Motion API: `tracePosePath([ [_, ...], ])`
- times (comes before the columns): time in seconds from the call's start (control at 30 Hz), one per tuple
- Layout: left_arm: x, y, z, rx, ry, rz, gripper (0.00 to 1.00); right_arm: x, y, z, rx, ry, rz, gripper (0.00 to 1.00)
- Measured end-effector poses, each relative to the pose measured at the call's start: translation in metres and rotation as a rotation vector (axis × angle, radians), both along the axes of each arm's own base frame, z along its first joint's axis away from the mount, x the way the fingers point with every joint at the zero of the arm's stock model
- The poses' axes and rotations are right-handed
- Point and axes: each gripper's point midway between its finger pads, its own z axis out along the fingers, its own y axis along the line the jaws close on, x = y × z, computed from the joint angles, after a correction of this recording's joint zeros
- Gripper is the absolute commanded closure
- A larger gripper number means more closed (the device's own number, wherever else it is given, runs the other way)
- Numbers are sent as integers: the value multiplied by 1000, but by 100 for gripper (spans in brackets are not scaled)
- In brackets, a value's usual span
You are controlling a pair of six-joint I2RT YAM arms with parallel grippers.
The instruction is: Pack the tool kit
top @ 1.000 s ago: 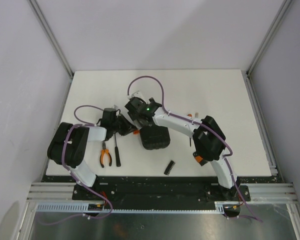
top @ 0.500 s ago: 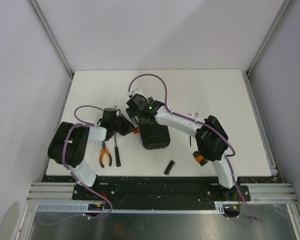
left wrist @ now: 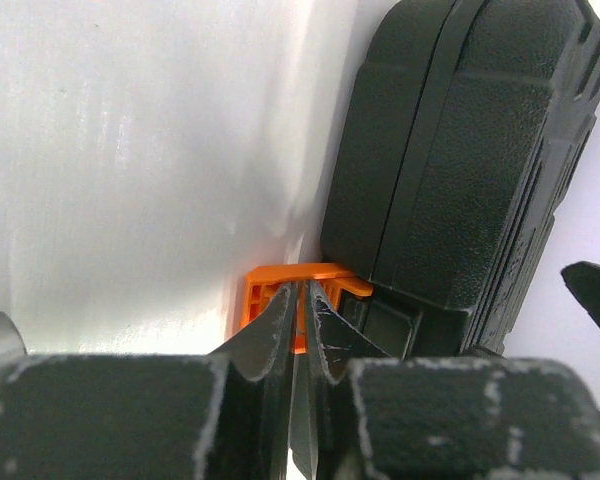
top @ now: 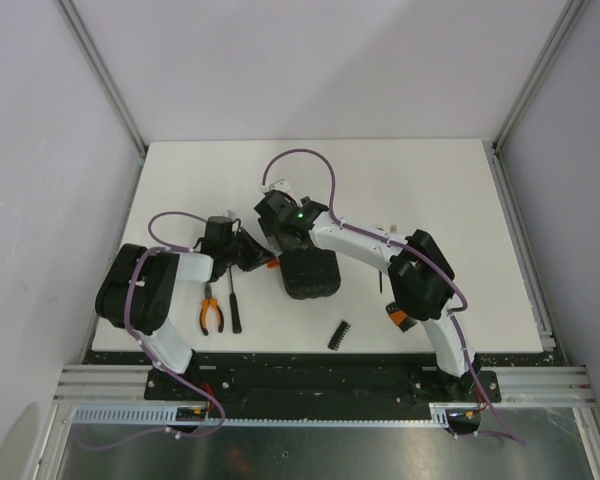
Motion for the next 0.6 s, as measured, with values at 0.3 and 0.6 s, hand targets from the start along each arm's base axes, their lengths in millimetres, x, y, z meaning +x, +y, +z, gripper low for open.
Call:
tracePosePath([
  [0.3,-1,2,-2,-14,19,13,89,2,-4,-10,-16,17,-14,4],
  [0.6,-1,1,-3,-30,25,11,90,3,-13,-23,-6,64,-21,31],
])
